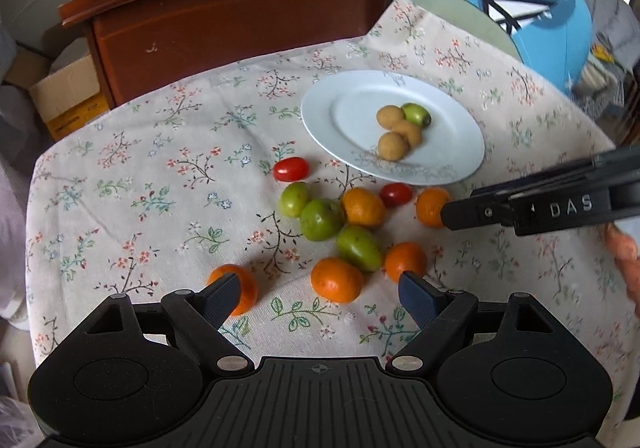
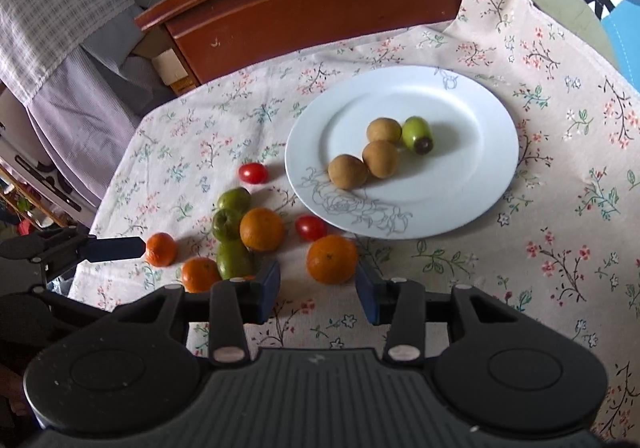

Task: Organize fruits
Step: 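Grasp a tangerine with the left tool while the right tool grasps another tangerine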

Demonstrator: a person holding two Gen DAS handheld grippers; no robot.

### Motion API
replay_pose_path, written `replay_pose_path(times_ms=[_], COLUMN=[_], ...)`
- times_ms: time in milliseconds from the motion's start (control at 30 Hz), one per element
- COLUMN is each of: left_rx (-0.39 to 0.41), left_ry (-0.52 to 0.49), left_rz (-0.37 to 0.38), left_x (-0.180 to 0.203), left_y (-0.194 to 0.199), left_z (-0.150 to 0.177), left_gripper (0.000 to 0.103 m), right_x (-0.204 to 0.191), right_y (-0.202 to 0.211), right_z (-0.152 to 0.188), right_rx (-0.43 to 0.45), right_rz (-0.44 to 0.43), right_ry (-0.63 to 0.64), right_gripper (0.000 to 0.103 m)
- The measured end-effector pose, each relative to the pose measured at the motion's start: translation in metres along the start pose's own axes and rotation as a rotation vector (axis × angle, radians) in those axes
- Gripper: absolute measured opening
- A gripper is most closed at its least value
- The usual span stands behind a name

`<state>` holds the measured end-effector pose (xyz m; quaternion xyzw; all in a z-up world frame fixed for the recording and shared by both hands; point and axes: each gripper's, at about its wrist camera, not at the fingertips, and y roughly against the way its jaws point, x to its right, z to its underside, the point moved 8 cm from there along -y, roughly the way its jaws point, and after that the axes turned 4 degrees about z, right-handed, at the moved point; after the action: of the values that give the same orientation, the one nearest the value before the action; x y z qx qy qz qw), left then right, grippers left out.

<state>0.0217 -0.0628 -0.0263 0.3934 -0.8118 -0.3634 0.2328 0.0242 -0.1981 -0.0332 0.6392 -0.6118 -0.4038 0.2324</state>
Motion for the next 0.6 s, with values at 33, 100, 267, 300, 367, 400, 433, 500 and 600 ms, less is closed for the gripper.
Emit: replay_pose_path(times_ms=[33,100,267,300,367,400,433,500,600], left_rx=[0.004,0.011,0.031,0.036,0.047,0.049,0.048,0.045,0.054], left_ry=[-0.007,-0.015,-0.055,-0.058,-0.058,-0.057,-0.055,-0.053,-0.062], left_rz=[-0.002,0.003,0.009,0.012,0.026,0.033,0.037,0.036,0.044], left_x=[0.001,0.002,0.006,0.006,0.007,0.008,0.008,0.007,0.008], left_y=[-0.001,-0.003,-0.005,-0.005,-0.006,-0.006,-0.007,-0.01,-0.01], left_z=[0.0,0.001,0.001,0.001,0.0,0.0,-0.001,0.0,0.0], left_gripper=[0.087,0.087,0.085,0.081,0.074,0.067,0.064,0.052,0.048], right_x=[0.0,0.0,0.0,0.0,0.0,0.0,0.001,0.001,0.001], right_y=[-0.001,-0.003,-0.006,-0.007,-0.009,-0.01,-0.011,-0.012,-0.014], right_z=[0.001,0.001,0.001,0.001,0.002,0.002,0.002,0.002,0.001], right_rx=[-0.002,-0.005,-0.008,-0.007,-0.009,-0.011,-0.012,-0.012,-0.01], right_rz=[0.001,0.002,0.003,0.002,0.006,0.007,0.006,0.005,0.005], right_ry=[0.0,0.0,-0.004,-0.002,0.002,0.003,0.001,-0.001,-0.004], right_gripper=[0.043,0.043,0.043,0.043,0.043,0.043,0.043,0.043,0.043])
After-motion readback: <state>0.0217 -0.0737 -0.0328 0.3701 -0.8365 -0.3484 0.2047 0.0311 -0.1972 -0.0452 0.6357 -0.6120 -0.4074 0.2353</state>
